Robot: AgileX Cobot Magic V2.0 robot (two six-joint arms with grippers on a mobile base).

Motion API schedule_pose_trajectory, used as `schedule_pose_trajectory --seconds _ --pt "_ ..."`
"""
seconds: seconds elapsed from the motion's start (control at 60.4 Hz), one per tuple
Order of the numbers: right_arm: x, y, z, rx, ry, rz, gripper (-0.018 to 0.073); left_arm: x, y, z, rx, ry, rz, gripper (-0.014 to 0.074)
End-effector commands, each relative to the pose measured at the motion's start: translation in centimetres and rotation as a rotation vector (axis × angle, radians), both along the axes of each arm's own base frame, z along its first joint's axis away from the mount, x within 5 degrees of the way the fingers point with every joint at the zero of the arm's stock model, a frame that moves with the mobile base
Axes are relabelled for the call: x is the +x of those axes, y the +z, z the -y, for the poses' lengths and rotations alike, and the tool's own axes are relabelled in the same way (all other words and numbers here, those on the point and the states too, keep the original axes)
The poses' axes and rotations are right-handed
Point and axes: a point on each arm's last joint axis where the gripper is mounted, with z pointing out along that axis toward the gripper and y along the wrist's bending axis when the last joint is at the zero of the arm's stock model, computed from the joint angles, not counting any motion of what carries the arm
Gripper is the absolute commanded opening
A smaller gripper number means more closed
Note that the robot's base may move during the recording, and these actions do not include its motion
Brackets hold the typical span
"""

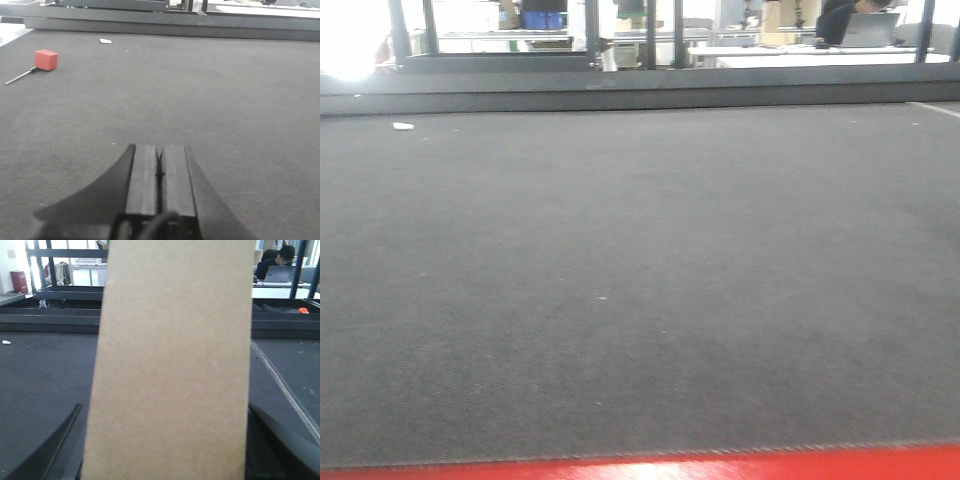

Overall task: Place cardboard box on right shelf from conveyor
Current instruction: 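Drive the base away from the conveyor holding the box in the right gripper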

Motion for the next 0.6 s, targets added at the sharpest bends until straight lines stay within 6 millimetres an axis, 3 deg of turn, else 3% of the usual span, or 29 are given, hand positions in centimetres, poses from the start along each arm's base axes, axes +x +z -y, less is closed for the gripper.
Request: schedule_pose_trajectory --seconds 0.0,0.579 --pt "-0.09 1.63 -0.01 -0.01 -0.004 0.111 0.0172 -0.05 0.57 -0.05 -0.016 0.003 0.089 -0.0116" --pt "-0.09 1.63 -0.01 -0.01 -0.004 0.111 0.0172 -0.05 0.57 -0.05 -0.016 0.003 0.089 -0.0116"
